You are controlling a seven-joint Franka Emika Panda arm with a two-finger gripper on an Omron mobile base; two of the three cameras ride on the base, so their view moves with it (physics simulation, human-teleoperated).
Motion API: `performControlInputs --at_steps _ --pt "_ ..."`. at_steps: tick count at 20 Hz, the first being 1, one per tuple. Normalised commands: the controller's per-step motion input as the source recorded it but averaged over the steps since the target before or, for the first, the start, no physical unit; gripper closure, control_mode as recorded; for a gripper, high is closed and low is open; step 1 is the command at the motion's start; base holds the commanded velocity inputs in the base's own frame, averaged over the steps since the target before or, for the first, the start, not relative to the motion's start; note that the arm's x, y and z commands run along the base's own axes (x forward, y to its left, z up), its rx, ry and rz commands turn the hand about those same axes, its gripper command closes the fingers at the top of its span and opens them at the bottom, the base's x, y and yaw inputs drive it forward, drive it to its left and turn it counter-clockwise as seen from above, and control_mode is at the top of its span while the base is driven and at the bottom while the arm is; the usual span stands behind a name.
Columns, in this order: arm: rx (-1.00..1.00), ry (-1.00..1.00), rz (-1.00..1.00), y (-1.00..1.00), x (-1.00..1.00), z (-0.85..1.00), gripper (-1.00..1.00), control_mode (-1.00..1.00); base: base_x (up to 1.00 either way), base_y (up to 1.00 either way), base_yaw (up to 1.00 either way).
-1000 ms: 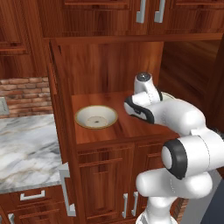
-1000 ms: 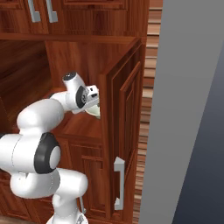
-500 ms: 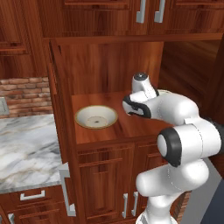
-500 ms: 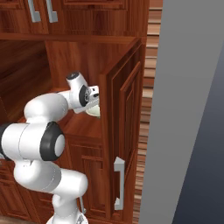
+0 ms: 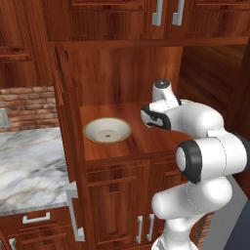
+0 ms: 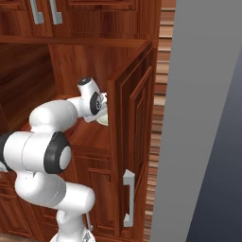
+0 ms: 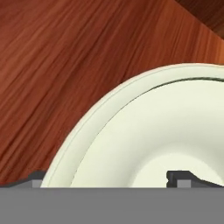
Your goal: Pick up the bowls from the cabinet and place each bowl in front of a stool on the dining counter.
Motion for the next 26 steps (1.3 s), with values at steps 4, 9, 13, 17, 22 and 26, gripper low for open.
performControlInputs --at_steps 4,9,13,17,22,26 --pt "0.0 0.0 0.0 -0.12 0.0 0.06 -1.0 -1.0 0.0 0.0 0.0" --pt "0.0 0.0 0.0 0.0 0.0 0.27 -1.0 -1.0 0.0 0.0 0.0" --pt "0.0 0.0 0.0 0.0 0.0 0.28 -1.0 -1.0 0.0 0.0 0.0" --pt "0.0 0.0 0.0 -0.02 0.0 0.03 -1.0 -1.0 0.0 0.0 0.0" --pt "0.0 0.0 0.0 -0.13 0.0 0.0 -1.0 -1.0 0.0 0.0 0.0" --pt "-0.02 0.0 -0.01 -0.01 0.02 -0.18 -1.0 -1.0 0.0 0.0 0.0"
